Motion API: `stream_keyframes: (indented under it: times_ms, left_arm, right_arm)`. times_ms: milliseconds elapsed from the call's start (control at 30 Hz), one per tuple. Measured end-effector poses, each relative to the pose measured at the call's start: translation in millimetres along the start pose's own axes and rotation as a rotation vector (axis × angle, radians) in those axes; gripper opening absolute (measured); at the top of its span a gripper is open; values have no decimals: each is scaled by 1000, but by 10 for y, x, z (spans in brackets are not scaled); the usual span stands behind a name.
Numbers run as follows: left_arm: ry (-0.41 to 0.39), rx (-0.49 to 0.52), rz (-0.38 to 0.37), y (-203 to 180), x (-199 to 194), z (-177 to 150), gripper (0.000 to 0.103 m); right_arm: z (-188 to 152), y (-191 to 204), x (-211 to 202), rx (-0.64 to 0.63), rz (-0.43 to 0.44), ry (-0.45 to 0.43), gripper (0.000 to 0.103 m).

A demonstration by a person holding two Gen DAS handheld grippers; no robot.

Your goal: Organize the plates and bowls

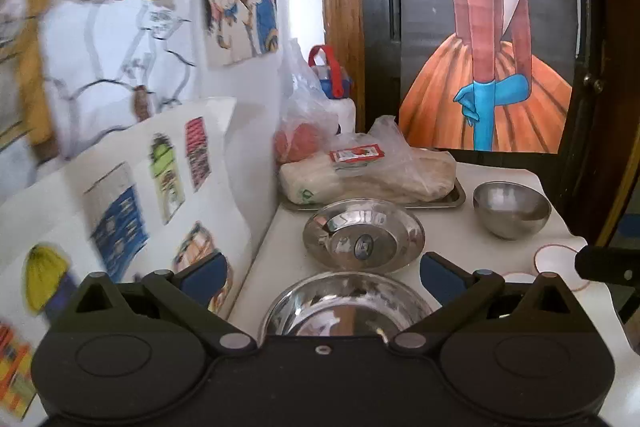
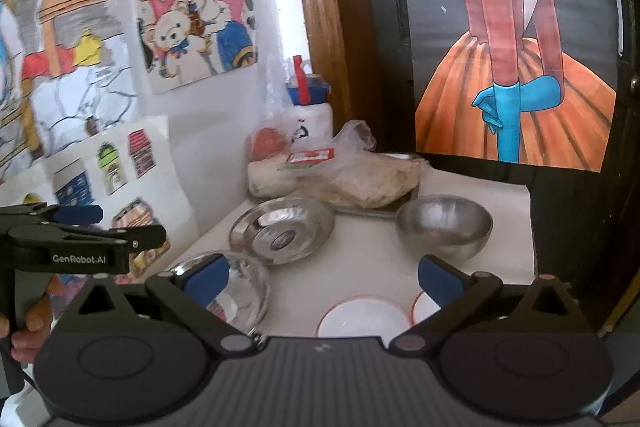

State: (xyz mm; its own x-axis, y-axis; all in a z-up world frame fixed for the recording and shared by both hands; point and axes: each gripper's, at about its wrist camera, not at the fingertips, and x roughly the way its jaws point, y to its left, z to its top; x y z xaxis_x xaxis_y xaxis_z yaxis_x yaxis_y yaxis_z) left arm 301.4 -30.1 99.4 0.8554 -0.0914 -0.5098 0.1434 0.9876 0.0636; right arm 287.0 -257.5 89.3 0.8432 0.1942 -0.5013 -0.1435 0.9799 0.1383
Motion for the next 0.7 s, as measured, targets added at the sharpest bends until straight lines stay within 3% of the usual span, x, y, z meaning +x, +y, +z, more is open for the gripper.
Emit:
stream_keyframes:
  times_ms: [333, 700]
  left_arm:
    - [93, 37, 58, 19, 785, 284, 102]
    - [218, -26, 71, 178, 1556, 377, 102]
  right_arm:
    - [274, -323, 650, 55, 37, 51, 103]
    - [386, -511, 1319, 121, 102, 115, 103]
